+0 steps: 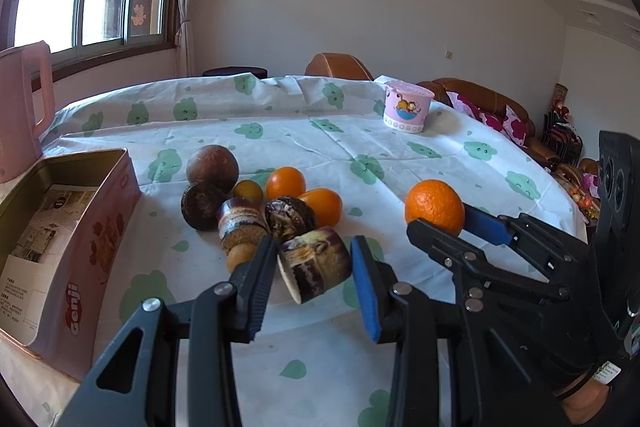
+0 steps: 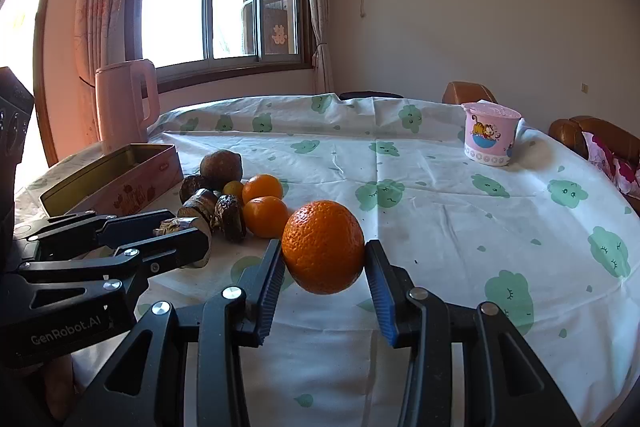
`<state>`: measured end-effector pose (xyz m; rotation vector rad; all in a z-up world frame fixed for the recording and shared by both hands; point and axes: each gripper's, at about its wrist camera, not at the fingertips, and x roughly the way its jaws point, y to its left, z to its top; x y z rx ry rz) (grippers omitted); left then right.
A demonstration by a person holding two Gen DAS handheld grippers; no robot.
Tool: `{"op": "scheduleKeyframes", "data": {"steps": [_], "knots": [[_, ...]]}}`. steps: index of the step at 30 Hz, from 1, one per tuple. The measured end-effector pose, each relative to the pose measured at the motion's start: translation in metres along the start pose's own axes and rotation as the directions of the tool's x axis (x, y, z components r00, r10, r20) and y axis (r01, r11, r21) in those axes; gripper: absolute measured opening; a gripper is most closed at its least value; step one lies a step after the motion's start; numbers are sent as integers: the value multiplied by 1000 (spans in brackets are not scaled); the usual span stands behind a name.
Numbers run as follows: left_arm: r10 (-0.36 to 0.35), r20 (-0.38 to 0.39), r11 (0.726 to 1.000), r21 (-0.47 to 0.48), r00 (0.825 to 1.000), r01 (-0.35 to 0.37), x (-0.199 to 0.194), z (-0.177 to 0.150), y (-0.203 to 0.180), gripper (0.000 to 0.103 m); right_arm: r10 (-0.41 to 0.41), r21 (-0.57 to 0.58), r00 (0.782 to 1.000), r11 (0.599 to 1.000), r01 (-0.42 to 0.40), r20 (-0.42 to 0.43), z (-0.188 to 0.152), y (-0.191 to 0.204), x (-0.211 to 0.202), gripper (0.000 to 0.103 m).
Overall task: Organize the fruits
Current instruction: 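Lift and carry the orange and snack roll toward the tin box with both grippers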
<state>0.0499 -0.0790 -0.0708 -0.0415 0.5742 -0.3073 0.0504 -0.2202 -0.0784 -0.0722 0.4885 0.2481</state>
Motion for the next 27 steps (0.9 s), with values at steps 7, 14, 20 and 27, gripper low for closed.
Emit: {"op": "scheduleKeyframes", "data": {"steps": [7, 14, 20, 27], "knots": [[9, 33, 1000, 2, 999, -9, -4, 0, -1, 40, 1, -18, 1000, 1000, -1, 28, -1, 2, -4, 43], [25, 66, 1000, 11, 997, -25, -9, 0, -1, 40, 3, -31, 998, 1000, -2, 58, -1, 4, -7, 43], [32, 88, 999, 20, 996, -34, -13, 0, -2, 40, 2, -38, 997, 999, 1, 77, -2, 5, -9, 43], [39, 107, 999, 23, 993, -42, -15, 1, -1, 40, 3, -53, 994, 999, 3, 109, -3, 7, -12, 43]]}}
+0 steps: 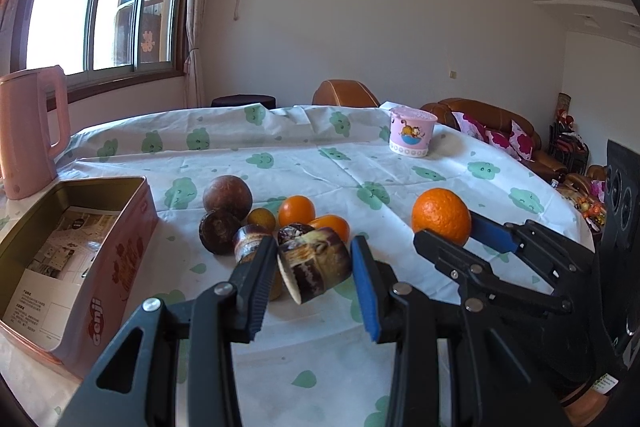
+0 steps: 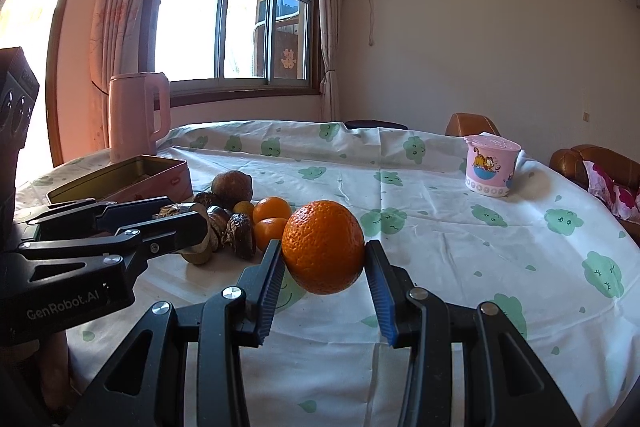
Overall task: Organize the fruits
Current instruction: 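Lift and carry the orange and snack roll toward the tin box with both grippers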
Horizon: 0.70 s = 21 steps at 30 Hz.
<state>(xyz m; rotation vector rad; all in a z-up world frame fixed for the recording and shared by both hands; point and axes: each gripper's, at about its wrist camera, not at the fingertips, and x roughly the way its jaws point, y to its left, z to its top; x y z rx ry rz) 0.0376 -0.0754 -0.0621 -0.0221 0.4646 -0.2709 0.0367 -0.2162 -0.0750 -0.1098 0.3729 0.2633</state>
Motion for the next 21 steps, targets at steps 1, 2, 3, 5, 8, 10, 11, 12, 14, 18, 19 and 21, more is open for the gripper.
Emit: {"op": "scheduleKeyframes", "data": {"steps": [1, 2, 3, 5, 8, 10, 11, 12, 14, 18, 19, 21], "knots": [[2, 2, 1000, 2, 1000, -2, -1, 0, 0, 40, -1, -4, 1000, 1000, 1, 4, 0, 1, 0, 43], [4, 5, 1000, 4, 1000, -4, -1, 0, 0, 40, -2, -7, 1000, 1000, 2, 8, 0, 1, -1, 43], [8, 9, 1000, 6, 1000, -8, -2, 0, 0, 40, -3, -9, 1000, 1000, 3, 12, 0, 1, -1, 43], [19, 16, 1000, 11, 1000, -19, -3, 0, 0, 40, -4, -11, 1000, 1000, 4, 17, 0, 2, -2, 43], [32, 22, 999, 14, 999, -33, -5, 1, 2, 40, -6, -8, 1000, 1000, 6, 15, 0, 2, -2, 43], [39, 23, 999, 13, 999, -39, -6, 2, 4, 40, -5, -3, 1000, 1000, 5, 12, 0, 1, -2, 43], [43, 24, 999, 12, 999, -43, -7, 2, 5, 40, -3, 0, 1000, 1000, 3, 9, 1, 0, -1, 43], [47, 25, 999, 9, 999, -48, -8, 2, 7, 40, 0, 3, 1000, 1000, 0, 7, 1, 0, -1, 43], [58, 28, 998, 2, 998, -58, -10, 4, 11, 40, 5, 6, 1000, 1000, -5, 3, 3, 0, 0, 43], [83, 37, 997, -10, 996, -82, -14, 6, 20, 40, 13, -10, 1000, 1000, -13, 8, 8, 5, -1, 43], [86, 38, 996, -15, 996, -85, -16, 6, 22, 40, 18, -15, 1000, 1000, -17, 12, 10, 7, -1, 43], [99, 42, 995, -24, 994, -98, -18, 8, 28, 40, 26, -26, 1000, 999, -26, 18, 14, 11, -2, 43]]}}
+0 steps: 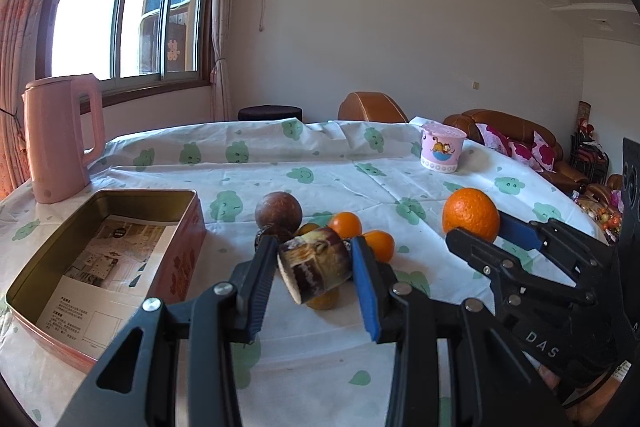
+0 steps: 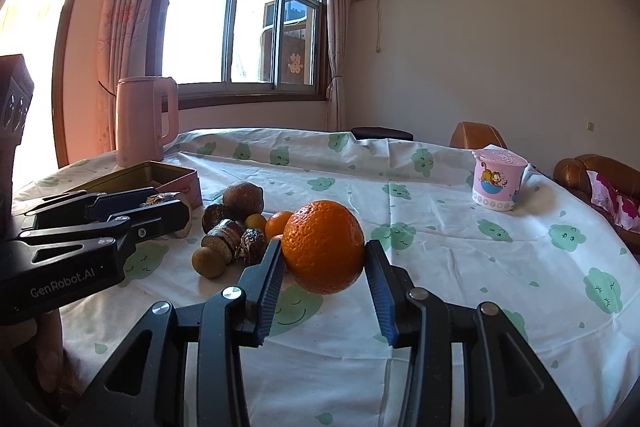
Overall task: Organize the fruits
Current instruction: 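Lift and carry the orange and snack roll toward the tin box with both grippers, then lower the orange and snack roll into the tin and open both grippers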
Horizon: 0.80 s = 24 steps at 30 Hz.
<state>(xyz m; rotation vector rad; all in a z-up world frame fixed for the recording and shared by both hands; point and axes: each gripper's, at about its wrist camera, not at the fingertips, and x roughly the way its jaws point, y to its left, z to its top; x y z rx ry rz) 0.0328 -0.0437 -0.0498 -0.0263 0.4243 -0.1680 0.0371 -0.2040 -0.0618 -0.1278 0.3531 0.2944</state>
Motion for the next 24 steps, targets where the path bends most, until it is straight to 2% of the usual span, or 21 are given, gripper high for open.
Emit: {"op": "scheduleKeyframes", "data": {"steps": [8, 18, 24], "knots": [[60, -1, 998, -36, 998, -60, -6, 5, 31, 40, 66, -26, 998, 997, -66, 5, 22, 20, 6, 43], [138, -22, 987, -83, 990, -139, -7, 9, 73, 40, 178, -49, 984, 983, -178, -7, 51, 52, 21, 43], [179, -34, 978, -99, 983, -182, -5, 11, 96, 40, 210, -93, 978, 973, -210, -12, 68, 75, 32, 43]]}}
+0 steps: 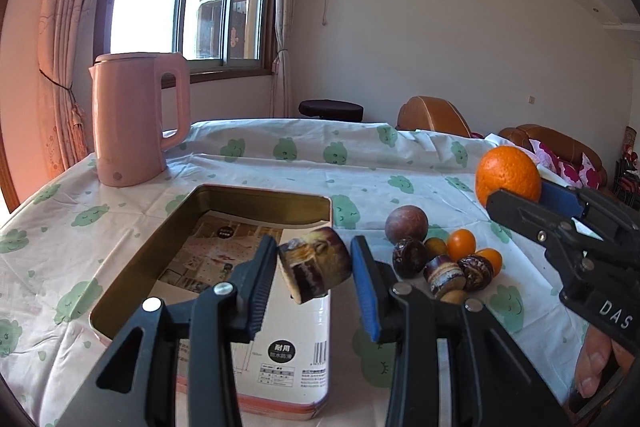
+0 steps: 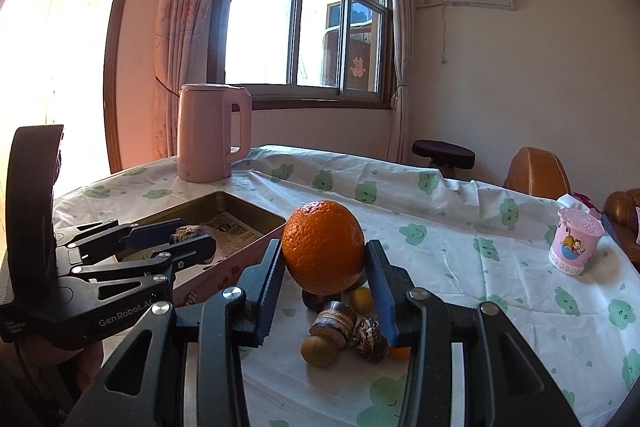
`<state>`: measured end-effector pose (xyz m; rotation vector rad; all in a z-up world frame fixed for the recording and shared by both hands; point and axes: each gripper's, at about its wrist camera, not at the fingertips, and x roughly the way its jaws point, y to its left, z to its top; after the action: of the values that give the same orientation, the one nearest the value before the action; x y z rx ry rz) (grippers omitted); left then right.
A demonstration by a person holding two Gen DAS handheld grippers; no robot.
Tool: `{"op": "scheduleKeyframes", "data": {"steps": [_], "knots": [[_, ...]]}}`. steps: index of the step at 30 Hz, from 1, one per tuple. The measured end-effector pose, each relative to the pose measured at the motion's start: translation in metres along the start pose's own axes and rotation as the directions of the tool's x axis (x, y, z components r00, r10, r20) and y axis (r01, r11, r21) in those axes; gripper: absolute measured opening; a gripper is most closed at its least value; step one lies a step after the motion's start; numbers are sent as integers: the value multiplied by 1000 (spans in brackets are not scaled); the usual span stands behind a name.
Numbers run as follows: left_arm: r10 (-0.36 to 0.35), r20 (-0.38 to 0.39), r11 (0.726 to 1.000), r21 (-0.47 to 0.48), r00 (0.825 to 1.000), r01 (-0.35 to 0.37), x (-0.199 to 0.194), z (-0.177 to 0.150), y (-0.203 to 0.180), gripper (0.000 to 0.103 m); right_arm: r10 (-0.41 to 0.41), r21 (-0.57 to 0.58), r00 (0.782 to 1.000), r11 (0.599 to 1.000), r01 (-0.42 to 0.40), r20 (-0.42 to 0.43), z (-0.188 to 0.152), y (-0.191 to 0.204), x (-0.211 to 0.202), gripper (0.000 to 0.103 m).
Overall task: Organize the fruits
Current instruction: 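Lower the orange and snack roll into the tin and open both grippers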
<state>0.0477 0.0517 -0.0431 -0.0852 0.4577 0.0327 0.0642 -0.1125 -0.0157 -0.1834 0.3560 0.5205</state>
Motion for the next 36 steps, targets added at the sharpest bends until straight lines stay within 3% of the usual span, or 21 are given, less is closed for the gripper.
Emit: {"op": "scheduleKeyframes", "data": {"steps": [17, 36], "knots": [[56, -51, 998, -19, 997, -57, 18, 8, 45, 40, 80, -70, 995, 994, -84, -56, 31, 41, 53, 43], [100, -122, 994, -25, 987, -104, 43, 17, 77, 40, 110, -85, 985, 989, -122, -131, 28, 71, 100, 43]]}}
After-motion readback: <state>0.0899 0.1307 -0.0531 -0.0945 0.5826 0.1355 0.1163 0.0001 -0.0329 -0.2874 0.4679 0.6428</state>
